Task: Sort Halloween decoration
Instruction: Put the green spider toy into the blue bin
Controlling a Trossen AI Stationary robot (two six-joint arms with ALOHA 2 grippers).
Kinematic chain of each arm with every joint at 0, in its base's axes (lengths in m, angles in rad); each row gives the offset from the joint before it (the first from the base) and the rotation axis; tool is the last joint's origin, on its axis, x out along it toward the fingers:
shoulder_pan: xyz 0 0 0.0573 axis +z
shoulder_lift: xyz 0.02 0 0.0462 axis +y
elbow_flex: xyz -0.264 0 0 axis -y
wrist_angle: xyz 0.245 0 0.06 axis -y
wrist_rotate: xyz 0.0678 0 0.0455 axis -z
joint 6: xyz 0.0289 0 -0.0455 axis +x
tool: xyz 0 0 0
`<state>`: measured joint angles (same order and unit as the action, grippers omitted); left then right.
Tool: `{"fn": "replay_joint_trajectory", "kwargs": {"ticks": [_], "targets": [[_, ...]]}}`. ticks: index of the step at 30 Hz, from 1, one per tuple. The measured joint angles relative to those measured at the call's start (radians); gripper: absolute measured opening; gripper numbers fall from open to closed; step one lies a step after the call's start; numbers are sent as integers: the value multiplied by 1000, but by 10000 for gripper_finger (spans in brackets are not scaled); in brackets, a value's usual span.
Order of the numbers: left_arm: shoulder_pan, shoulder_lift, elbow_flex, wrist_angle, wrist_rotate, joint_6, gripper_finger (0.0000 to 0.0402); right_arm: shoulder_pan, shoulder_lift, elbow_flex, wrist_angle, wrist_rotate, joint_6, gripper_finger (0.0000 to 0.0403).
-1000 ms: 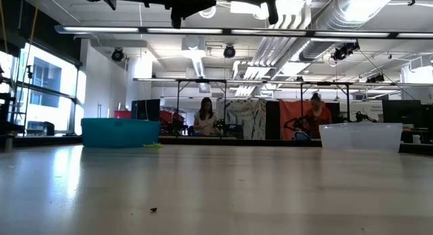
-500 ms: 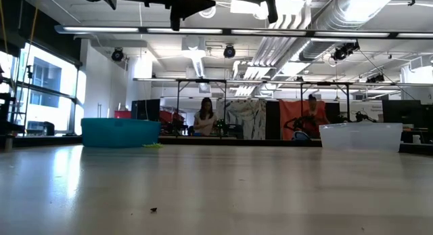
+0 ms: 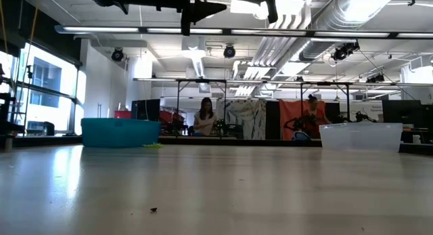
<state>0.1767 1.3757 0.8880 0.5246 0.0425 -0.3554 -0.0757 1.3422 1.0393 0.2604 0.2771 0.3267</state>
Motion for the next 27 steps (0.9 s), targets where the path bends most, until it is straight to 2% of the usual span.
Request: {"fn": "replay_joint_trajectory", "kwargs": {"ticks": [9,13,19,27], "targets": [[0,1,2,-2,-4,1,176,0,0,0,-5,0,-21,0],[0,1,2,-2,-29,0,131,0,0,0,-8,0,-22,0],[7,1,2,-2,-30,-2,19,0,0,0,-8,0,-22,0],[7,0,3,-36,-33,0,3,0,-1,0,-11,0,-74,13]]}}
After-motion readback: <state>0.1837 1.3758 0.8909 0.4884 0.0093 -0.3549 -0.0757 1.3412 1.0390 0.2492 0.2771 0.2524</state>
